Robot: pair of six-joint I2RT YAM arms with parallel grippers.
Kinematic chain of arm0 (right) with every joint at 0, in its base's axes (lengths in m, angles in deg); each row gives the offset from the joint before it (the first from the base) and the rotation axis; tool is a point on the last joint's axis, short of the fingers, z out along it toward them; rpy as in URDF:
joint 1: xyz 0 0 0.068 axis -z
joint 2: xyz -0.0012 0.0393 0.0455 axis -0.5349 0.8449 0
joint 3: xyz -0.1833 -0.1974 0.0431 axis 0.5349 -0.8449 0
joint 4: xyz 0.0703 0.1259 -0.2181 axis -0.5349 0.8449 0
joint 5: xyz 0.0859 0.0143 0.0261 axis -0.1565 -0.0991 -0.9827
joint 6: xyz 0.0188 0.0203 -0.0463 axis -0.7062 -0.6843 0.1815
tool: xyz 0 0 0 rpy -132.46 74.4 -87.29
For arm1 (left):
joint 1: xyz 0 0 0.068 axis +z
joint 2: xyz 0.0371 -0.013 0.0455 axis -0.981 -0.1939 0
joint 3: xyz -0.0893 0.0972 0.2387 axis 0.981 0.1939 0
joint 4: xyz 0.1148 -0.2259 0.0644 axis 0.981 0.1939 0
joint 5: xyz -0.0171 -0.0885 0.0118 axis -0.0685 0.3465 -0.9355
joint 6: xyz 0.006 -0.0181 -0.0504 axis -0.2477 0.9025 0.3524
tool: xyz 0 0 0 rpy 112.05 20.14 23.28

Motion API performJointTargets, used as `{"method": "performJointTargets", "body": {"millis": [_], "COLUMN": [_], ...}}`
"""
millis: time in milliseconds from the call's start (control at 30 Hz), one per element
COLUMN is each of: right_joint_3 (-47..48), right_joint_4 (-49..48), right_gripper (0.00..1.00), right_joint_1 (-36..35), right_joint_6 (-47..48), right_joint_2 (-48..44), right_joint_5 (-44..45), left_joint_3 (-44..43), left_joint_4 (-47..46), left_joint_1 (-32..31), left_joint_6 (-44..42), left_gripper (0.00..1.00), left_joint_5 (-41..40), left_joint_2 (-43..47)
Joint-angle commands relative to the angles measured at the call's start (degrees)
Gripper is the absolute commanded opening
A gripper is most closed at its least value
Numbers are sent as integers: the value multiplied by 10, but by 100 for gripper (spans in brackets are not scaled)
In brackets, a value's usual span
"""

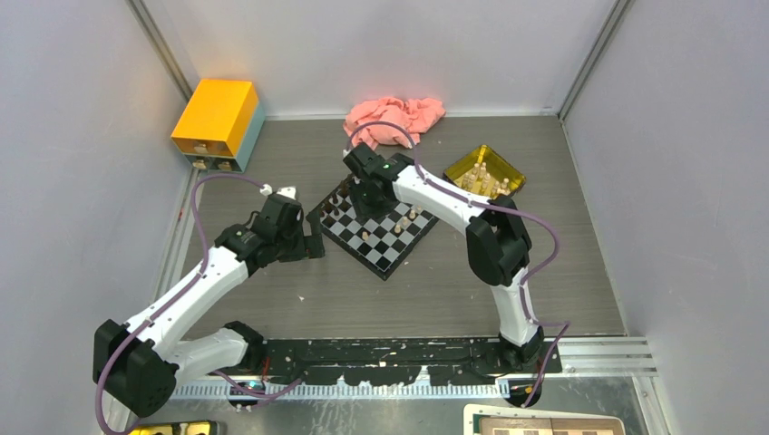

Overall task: Set up the chess pieces on the board
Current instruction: Move the chess piece to the chessboard.

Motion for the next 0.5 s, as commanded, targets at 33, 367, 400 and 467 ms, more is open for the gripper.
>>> {"method": "performJointTargets", "body": {"millis": [33, 367, 400, 467], "right_joint_3": [32, 24, 23, 20], "right_joint_4": [1, -5, -6, -9], "right_gripper": [48, 48, 48, 48], "right_joint_1": [-12, -22, -22, -24], "right_joint_6": [12, 10, 10, 8], "right_joint_2": [16, 35, 36, 38], "right_joint_5": [-14, -38, -38, -38], "left_joint_3": [-11, -12, -11, -10], "left_joint_4": [-17, -6, -6, -3], "left_joint_1": [3, 3, 3, 3], "left_joint_6": [-3, -1, 0, 1], "left_gripper": [100, 100, 100, 100], "left_joint_5": [-10, -14, -14, -14], "left_joint_2": [12, 23, 24, 27]}}
